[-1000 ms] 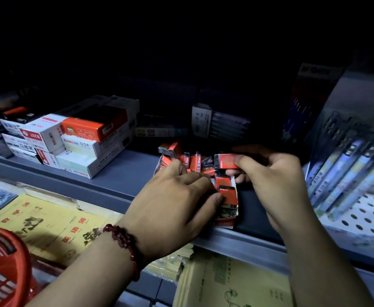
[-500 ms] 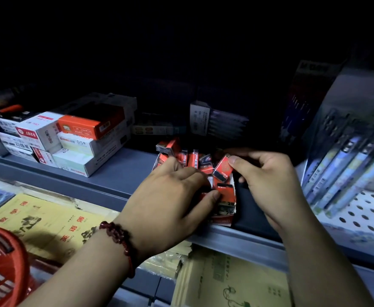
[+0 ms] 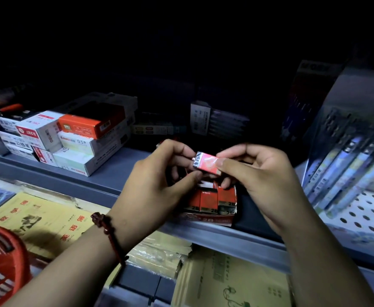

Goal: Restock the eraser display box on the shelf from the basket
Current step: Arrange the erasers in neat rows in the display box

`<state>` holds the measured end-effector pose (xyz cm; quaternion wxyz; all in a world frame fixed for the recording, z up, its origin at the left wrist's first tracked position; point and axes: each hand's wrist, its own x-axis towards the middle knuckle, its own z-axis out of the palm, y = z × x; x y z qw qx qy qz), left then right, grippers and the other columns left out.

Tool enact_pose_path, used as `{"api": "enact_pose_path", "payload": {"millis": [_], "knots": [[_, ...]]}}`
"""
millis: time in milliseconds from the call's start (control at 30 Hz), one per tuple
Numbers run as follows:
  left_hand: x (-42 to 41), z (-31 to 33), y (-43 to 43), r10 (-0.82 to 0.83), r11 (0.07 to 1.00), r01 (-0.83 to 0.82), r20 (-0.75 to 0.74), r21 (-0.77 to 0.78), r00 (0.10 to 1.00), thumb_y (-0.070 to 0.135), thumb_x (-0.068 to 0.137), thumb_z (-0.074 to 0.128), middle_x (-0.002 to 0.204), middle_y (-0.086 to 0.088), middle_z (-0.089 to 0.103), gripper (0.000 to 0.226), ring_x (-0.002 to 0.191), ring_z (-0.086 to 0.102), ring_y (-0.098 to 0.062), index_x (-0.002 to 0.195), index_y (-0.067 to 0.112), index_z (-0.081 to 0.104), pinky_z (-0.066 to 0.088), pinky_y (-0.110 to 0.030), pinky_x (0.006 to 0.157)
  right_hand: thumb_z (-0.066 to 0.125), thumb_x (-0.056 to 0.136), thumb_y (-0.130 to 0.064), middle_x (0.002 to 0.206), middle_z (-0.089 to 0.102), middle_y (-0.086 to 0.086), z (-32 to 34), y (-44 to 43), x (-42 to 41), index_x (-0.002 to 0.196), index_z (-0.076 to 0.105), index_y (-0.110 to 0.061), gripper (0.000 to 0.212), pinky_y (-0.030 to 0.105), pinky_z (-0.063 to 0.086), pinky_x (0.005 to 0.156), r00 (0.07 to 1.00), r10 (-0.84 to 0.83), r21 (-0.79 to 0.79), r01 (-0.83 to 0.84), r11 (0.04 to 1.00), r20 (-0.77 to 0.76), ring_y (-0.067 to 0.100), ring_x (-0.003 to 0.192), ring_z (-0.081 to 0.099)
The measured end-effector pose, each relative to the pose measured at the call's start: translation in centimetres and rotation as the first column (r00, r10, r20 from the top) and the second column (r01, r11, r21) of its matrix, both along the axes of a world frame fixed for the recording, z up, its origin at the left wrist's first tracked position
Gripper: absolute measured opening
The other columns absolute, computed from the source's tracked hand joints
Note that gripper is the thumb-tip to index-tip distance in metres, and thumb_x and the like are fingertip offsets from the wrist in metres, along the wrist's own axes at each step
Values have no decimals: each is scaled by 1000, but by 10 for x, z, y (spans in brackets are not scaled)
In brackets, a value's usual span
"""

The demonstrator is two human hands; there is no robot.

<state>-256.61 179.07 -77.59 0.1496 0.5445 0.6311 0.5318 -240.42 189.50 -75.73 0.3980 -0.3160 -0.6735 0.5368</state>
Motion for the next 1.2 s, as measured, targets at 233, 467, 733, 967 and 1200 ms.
{"api": "enact_pose_path", "payload": {"millis": [233, 467, 733, 967, 1200], "knots": [[-4, -1, 0, -20, 999, 19, 17, 27, 1000, 18, 91, 74, 91, 13, 74, 24, 68, 51, -3, 111, 31, 70, 47, -20, 70, 81, 83, -10, 81, 76, 14, -1, -2, 0, 79, 75, -11, 7, 46, 54, 69, 997, 36, 59, -41, 997, 75, 28, 72, 69], [-1, -1, -1, -18, 1000, 16, -80, -26, 997, 16, 91, 74, 80, 27, 67, 39, 65, 53, 2, 125, 35, 68, 41, -10, 65, 76, 87, -2, 88, 69, 17, -1, -7, -5, 103, 73, -25, 29, 45, 57, 71, 993, 98, 116, -105, 988, 65, 34, 76, 66], [2, 0, -4, -74, 988, 17, -375, -155, 924, 53, 86, 57, 100, 29, 58, 22, 99, 52, 0, 104, 42, 63, 47, -25, 82, 76, 87, -19, 72, 73, 5, -12, 13, 3, 86, 73, -18, 4, 43, 55, 66, 964, -232, 174, 208, 962, 127, 19, 64, 67], [8, 6, -6, -117, 983, 14, -566, -184, 816, 51, 96, 45, 84, 38, 53, 31, 91, 43, -1, 122, 48, 62, 32, -9, 80, 69, 87, -10, 76, 69, 4, -13, 14, 4, 86, 71, -22, 12, 35, 55, 66, 952, -205, 204, 159, 966, 226, 14, 64, 63], [7, 7, -5, -128, 973, 7, -511, -232, 850, 54, 98, 47, 81, 15, 56, 22, 95, 45, -6, 112, 42, 59, 40, -25, 80, 66, 87, -11, 77, 66, 3, -11, 14, 6, 86, 68, -23, 13, 28, 49, 62, 923, -229, 242, 156, 958, 309, 5, 59, 56]]}}
